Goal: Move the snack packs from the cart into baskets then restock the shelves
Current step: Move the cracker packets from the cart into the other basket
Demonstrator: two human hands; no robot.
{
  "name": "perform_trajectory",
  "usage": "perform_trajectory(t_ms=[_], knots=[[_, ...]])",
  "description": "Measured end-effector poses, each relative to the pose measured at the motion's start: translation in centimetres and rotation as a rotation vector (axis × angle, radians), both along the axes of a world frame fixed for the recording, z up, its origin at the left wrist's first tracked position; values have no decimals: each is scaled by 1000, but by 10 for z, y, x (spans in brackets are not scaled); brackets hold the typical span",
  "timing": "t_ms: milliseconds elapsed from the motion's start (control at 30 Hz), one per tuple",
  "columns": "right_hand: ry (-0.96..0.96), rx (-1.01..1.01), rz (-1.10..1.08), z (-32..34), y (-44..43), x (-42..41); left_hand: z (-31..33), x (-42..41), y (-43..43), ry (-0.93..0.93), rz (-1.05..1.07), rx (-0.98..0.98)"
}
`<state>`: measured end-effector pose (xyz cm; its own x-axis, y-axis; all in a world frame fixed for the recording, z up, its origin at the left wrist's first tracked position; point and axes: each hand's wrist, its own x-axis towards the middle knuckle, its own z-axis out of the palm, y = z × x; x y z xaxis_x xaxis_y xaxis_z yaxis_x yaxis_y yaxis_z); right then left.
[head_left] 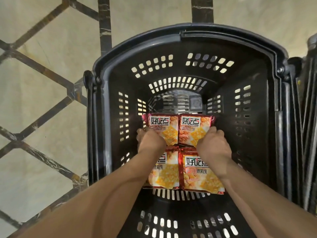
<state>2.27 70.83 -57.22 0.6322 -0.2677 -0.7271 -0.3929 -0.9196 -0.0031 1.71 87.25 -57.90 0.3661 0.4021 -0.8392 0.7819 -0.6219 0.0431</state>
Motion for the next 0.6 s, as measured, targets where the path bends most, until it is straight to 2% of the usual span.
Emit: perform_trajectory(t_ms=[100,300,500,600], knots=[[2,84,-64,-1,-2,4,-2,3,3,-31,59,-27],[171,130,-161,-18,-8,18,-11,4,15,-8,153,-105],[200,109,-198,-38,-9,31,-18,-1,3,-25,12,-60],[206,69,-181,-38,-4,30,-16,-3,5,-17,32,-84]])
